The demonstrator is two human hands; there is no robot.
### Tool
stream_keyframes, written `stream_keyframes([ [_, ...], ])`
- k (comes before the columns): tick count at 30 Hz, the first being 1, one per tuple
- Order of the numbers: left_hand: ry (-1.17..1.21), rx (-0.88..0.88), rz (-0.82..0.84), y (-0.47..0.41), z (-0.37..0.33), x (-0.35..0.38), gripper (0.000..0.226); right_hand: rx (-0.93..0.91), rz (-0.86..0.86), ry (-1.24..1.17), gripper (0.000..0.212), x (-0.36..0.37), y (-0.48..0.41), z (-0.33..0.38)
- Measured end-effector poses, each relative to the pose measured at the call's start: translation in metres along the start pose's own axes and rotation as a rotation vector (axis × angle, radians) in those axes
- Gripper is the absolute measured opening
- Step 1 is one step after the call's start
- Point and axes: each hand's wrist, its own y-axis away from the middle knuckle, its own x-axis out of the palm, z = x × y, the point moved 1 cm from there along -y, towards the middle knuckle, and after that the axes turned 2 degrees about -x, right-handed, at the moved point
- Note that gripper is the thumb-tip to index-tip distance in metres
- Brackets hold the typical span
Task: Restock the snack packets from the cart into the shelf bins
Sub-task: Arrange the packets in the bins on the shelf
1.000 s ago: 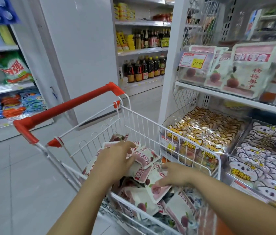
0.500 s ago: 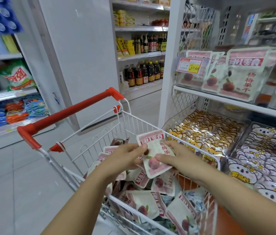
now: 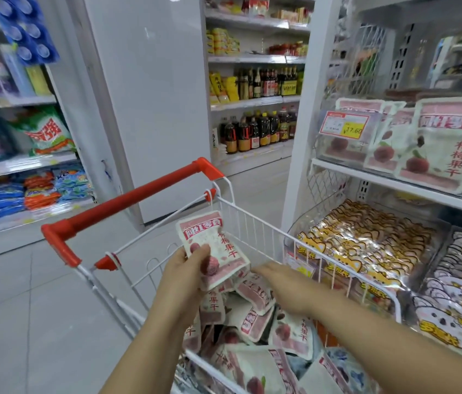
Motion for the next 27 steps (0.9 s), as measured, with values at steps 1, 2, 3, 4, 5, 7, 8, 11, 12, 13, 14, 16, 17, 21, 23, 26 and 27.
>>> stream_keyframes([
  [1,-0.013,0.005,-0.014,0.001,0.000,0.000,0.011,-0.036,0.030,0.068,0.094,0.002,-0.007,0.003],
  [2,-0.030,0.011,-0.025,0.001,0.000,0.000,0.010,-0.059,0.051,0.125,0.098,0.003,-0.014,0.005],
  [3,-0.038,0.014,-0.033,0.001,0.000,0.000,0.011,-0.072,0.068,0.173,0.101,0.005,-0.021,0.006],
  [4,-0.034,0.012,-0.038,0.001,0.000,0.000,0.011,-0.082,0.082,0.220,0.101,0.008,-0.026,0.005],
  [5,-0.019,0.005,-0.039,0.001,0.000,0.000,0.011,-0.090,0.096,0.259,0.101,0.011,-0.031,0.003],
  [7,-0.002,-0.009,-0.046,0.001,-0.001,0.000,0.010,-0.112,0.105,0.313,0.100,0.014,-0.034,0.001],
  [8,0.000,-0.016,-0.047,0.001,-0.001,0.000,0.009,-0.127,0.093,0.330,0.099,0.012,-0.032,0.001],
  [11,-0.001,-0.040,-0.049,0.003,-0.002,-0.001,0.011,-0.114,0.008,0.270,0.072,-0.005,-0.017,0.001],
  [12,-0.017,-0.041,-0.046,0.003,-0.002,-0.001,0.012,-0.086,-0.040,0.211,0.054,-0.011,-0.009,0.002],
  [13,-0.044,-0.028,-0.039,0.004,-0.002,-0.002,0.011,-0.051,-0.099,0.130,0.042,-0.017,-0.001,0.001],
  [14,-0.084,-0.009,-0.034,0.005,-0.001,-0.003,0.009,-0.007,-0.159,0.020,0.037,-0.024,0.008,0.001],
  [16,-0.164,0.035,-0.042,0.003,0.003,-0.005,0.008,0.082,-0.288,-0.247,0.034,-0.039,0.027,0.001],
  [17,-0.193,0.050,-0.047,0.004,0.004,-0.006,0.010,0.120,-0.352,-0.388,0.034,-0.048,0.035,0.004],
  [21,-0.267,0.043,-0.001,0.005,0.011,-0.002,0.020,0.049,-0.394,-0.928,0.024,-0.079,0.055,0.025],
  [23,-0.212,-0.042,0.111,0.010,0.011,0.006,0.021,-0.018,-0.334,-1.035,0.021,-0.082,0.058,0.037],
  [26,-0.095,-0.175,0.338,0.021,0.005,0.017,0.034,-0.033,-0.292,-1.066,0.015,-0.069,0.055,0.047],
  [27,-0.109,-0.170,0.385,0.023,0.003,0.019,0.039,-0.017,-0.311,-1.060,0.016,-0.066,0.054,0.049],
])
